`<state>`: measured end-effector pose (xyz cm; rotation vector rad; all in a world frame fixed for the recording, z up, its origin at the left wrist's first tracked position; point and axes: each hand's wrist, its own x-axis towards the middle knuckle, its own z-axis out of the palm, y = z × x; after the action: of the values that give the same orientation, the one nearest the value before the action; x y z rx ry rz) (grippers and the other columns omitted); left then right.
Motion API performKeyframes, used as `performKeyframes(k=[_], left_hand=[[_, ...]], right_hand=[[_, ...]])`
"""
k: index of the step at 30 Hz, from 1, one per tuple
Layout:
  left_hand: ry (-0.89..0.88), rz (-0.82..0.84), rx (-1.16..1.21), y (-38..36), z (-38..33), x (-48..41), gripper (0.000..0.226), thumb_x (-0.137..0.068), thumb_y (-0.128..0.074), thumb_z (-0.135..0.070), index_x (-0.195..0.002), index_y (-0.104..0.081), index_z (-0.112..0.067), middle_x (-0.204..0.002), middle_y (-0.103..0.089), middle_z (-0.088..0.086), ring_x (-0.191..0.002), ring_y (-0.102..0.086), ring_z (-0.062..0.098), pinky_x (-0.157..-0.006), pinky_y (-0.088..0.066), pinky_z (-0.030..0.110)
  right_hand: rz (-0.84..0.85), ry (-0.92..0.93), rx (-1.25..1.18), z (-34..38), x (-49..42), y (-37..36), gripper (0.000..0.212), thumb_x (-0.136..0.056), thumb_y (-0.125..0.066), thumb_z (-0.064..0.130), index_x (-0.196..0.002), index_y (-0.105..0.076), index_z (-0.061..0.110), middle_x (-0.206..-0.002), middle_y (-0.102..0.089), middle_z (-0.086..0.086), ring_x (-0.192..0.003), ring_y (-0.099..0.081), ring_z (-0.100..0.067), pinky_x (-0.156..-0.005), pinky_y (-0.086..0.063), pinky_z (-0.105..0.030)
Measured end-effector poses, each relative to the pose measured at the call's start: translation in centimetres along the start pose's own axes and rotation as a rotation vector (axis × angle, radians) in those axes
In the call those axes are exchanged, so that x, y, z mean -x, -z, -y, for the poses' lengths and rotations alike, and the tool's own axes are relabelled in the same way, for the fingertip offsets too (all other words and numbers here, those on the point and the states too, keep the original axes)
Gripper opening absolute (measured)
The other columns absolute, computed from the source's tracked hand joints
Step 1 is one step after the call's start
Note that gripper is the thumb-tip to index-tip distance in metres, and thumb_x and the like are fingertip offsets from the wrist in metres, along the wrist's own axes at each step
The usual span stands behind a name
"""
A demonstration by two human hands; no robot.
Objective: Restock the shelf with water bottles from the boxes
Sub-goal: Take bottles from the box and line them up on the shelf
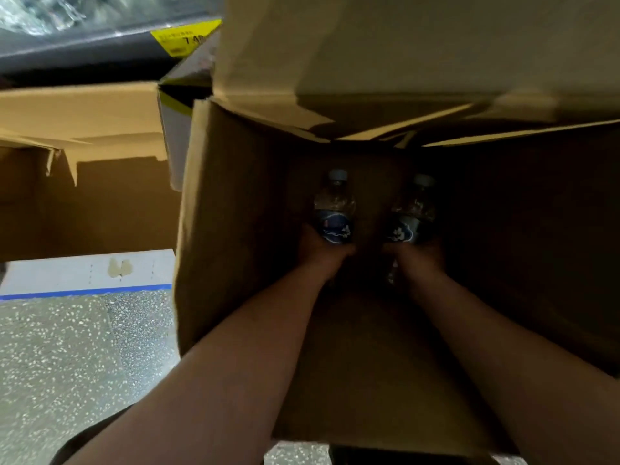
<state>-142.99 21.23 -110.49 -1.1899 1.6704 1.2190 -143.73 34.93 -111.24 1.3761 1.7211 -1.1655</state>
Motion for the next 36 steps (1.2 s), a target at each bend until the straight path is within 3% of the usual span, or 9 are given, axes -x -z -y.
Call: performKeyframes(k=[9, 13, 15, 19, 23, 26, 28, 33, 36], left_hand=[[-0.024, -0.032, -0.030, 5.5, -4.2, 13.3, 0.091, -0.064, -0.085, -0.022, -0.139, -0.033, -0.014, -0.132, -0.051, 0.006, -0.121, -0.050, 0.025, -0.092, -0.038, 0.027], [-0.049, -0.033, 0.005, 7.0, -6.2, 20.3, 0.091, -0.052, -0.086, -0.030, -0.130, -0.042, -0.016, -0.121, -0.059, 0.003, -0.111, -0.056, 0.022, -0.095, -0.046, 0.034], [-0.091, -0.034, 0.056, 7.8, -6.9, 22.9, 0.095, -0.040, -0.084, -0.039, -0.125, -0.048, -0.015, -0.116, -0.061, 0.000, -0.108, -0.058, 0.020, -0.094, -0.048, 0.036], [-0.138, -0.041, 0.184, 9.7, -7.3, 27.4, 0.068, -0.066, -0.082, -0.021, -0.122, -0.043, -0.015, -0.107, -0.056, 0.000, -0.101, -0.055, 0.018, -0.081, -0.043, 0.031], [-0.244, -0.053, 0.301, 12.2, -7.0, 31.0, 0.058, -0.065, -0.083, -0.008, -0.110, -0.048, -0.017, -0.096, -0.059, -0.002, -0.091, -0.058, 0.015, -0.066, -0.044, 0.024], [-0.300, -0.044, 0.345, 15.1, -6.5, 33.4, 0.066, -0.060, -0.086, -0.009, -0.115, -0.050, -0.014, -0.105, -0.063, 0.002, -0.096, -0.061, 0.019, -0.068, -0.050, 0.025], [-0.317, -0.058, 0.332, 17.5, -5.9, 35.2, 0.070, -0.058, -0.088, -0.016, -0.116, -0.048, -0.015, -0.109, -0.062, 0.004, -0.100, -0.061, 0.022, -0.079, -0.053, 0.036], [-0.405, -0.075, 0.394, 24.3, -4.5, 41.4, 0.063, -0.066, -0.085, -0.020, -0.114, -0.045, -0.018, -0.095, -0.058, -0.002, -0.082, -0.057, 0.014, -0.062, -0.047, 0.031], [-0.516, -0.104, 0.431, 29.0, -4.2, 46.5, 0.076, -0.053, -0.090, -0.025, -0.115, -0.047, -0.015, -0.106, -0.062, 0.002, -0.096, -0.061, 0.020, -0.073, -0.049, 0.031]], right_hand=[[0.276, 0.078, -0.041, 4.1, 13.5, 7.1, 0.083, -0.066, -0.072, -0.005, -0.140, -0.039, 0.015, -0.124, -0.059, -0.011, -0.108, -0.059, -0.034, -0.081, -0.052, -0.040], [0.385, 0.119, -0.044, 6.6, 19.1, 9.2, 0.077, -0.051, -0.075, 0.001, -0.124, -0.055, 0.021, -0.108, -0.069, -0.010, -0.099, -0.066, -0.032, -0.090, -0.052, -0.051], [0.464, 0.141, -0.015, 7.8, 21.8, 10.3, 0.065, -0.059, -0.072, 0.000, -0.119, -0.059, 0.020, -0.107, -0.070, -0.012, -0.098, -0.066, -0.032, -0.088, -0.053, -0.050], [0.623, 0.197, 0.000, 9.5, 26.4, 12.3, 0.077, -0.050, -0.075, 0.004, -0.124, -0.057, 0.014, -0.114, -0.067, -0.019, -0.109, -0.061, -0.039, -0.094, -0.048, -0.055], [0.710, 0.266, 0.022, 9.8, 31.1, 12.6, 0.091, -0.044, -0.087, 0.026, -0.129, -0.055, 0.016, -0.112, -0.069, -0.014, -0.102, -0.065, -0.032, -0.092, -0.050, -0.052], [0.708, 0.356, 0.050, 9.7, 35.1, 11.8, 0.053, -0.068, -0.080, 0.022, -0.117, -0.060, 0.019, -0.099, -0.072, -0.008, -0.082, -0.071, -0.020, -0.075, -0.054, -0.039], [0.712, 0.372, 0.085, 9.4, 37.8, 11.0, 0.063, -0.064, -0.081, 0.022, -0.121, -0.054, 0.019, -0.105, -0.072, -0.011, -0.090, -0.071, -0.026, -0.076, -0.055, -0.040], [0.696, 0.513, 0.115, 9.5, 46.4, 9.1, 0.068, -0.060, -0.083, 0.018, -0.123, -0.057, 0.014, -0.109, -0.071, -0.012, -0.099, -0.067, -0.032, -0.083, -0.053, -0.046], [0.659, 0.623, 0.087, 9.9, 53.0, 8.0, 0.082, -0.049, -0.087, 0.022, -0.124, -0.055, 0.010, -0.104, -0.072, -0.013, -0.093, -0.070, -0.032, -0.090, -0.051, -0.055]])
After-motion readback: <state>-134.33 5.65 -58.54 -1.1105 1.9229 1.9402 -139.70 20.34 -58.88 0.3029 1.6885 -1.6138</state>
